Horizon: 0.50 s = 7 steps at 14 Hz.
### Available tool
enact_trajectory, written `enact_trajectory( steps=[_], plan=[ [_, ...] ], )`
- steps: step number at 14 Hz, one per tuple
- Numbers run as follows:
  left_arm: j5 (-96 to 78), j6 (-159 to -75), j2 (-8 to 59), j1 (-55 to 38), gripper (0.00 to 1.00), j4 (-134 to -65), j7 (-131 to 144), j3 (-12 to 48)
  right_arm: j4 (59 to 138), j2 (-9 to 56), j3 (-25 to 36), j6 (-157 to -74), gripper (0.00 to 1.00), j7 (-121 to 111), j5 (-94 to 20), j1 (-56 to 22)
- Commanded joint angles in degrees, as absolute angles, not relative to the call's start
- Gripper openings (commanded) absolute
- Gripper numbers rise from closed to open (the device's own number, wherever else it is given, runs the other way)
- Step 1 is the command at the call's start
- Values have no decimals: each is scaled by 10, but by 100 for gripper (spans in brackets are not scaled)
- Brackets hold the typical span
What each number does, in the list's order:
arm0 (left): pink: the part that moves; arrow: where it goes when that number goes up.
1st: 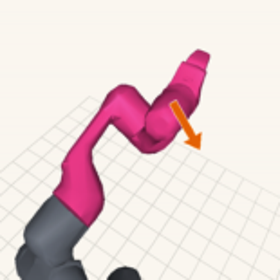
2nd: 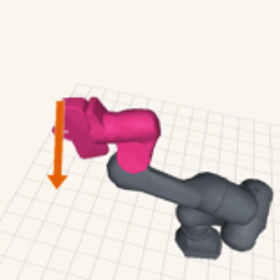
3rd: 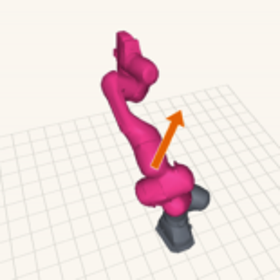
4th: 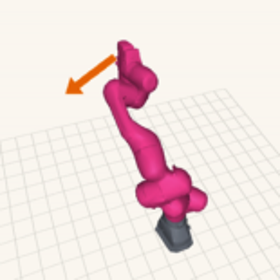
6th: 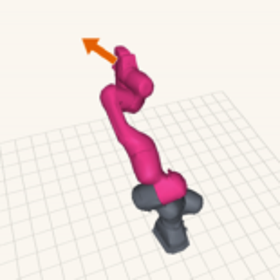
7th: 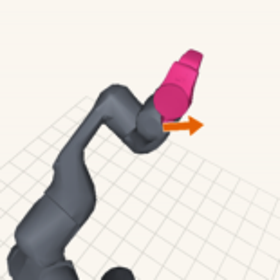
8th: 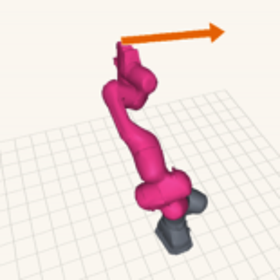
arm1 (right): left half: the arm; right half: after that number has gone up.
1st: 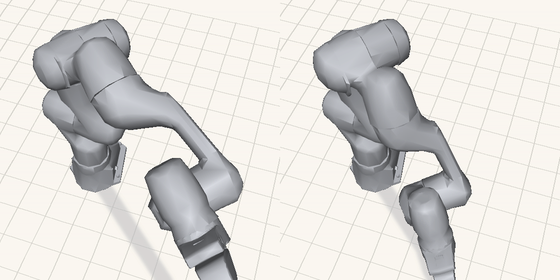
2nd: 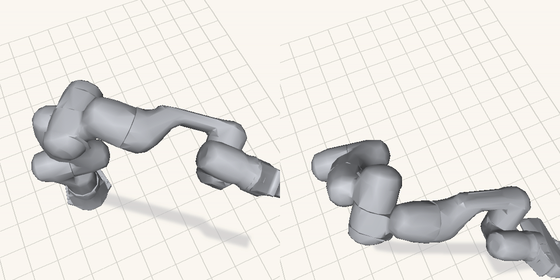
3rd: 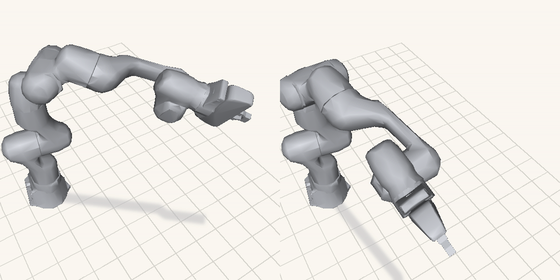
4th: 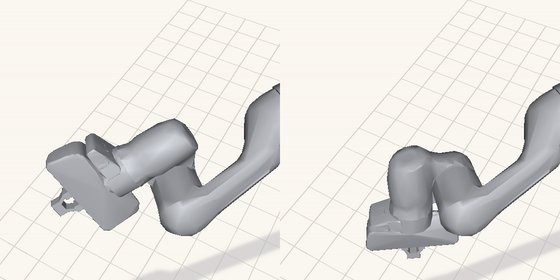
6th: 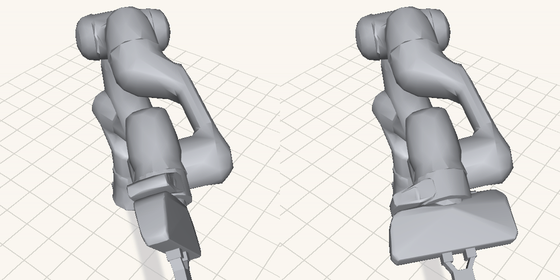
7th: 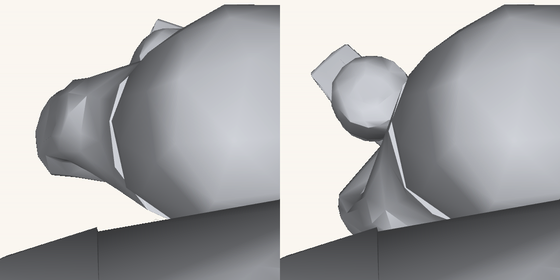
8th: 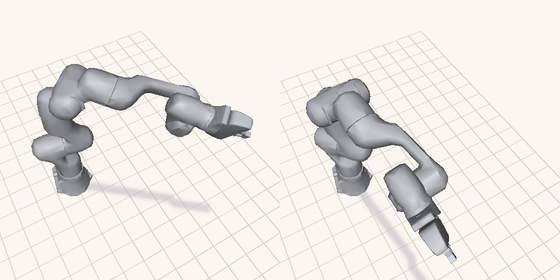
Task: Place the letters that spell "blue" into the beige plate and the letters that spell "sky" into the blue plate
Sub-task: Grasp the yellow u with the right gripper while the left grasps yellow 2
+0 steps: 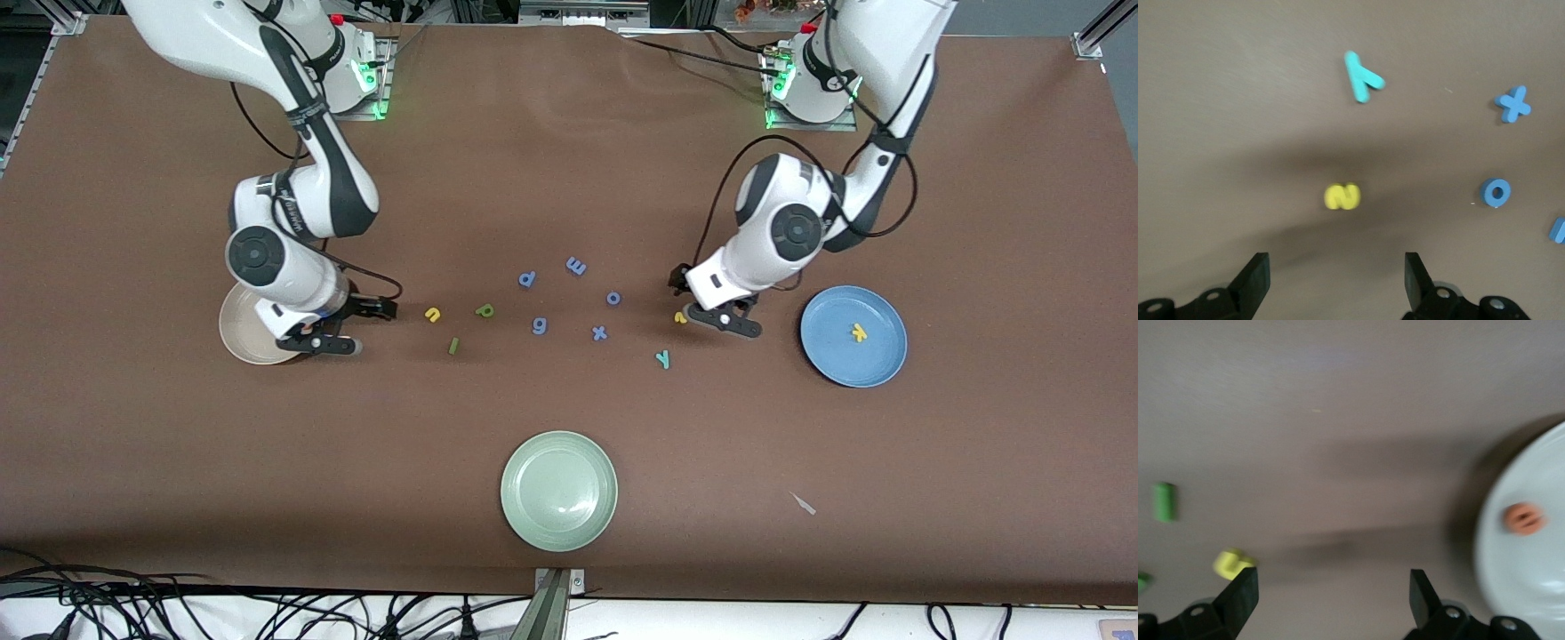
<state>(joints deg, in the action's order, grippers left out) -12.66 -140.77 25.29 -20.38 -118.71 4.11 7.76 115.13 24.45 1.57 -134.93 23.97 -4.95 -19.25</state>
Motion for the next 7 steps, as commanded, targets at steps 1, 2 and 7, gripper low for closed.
enact_trajectory(
  steps=[1, 2, 7],
  plan=[
    [-141, -1422, 273, -211, 71, -1180, 40, 69, 1139, 270, -10, -1390, 100, 369, -67, -191],
    [-141, -1422, 279, -213, 71, -1178, 40, 69, 1140, 277, -20, -1408, 100, 427, -67, -197],
    [-142, -1423, 318, -242, 73, -1128, 41, 38, 1140, 298, -21, -1437, 100, 528, -66, -230]
  ],
)
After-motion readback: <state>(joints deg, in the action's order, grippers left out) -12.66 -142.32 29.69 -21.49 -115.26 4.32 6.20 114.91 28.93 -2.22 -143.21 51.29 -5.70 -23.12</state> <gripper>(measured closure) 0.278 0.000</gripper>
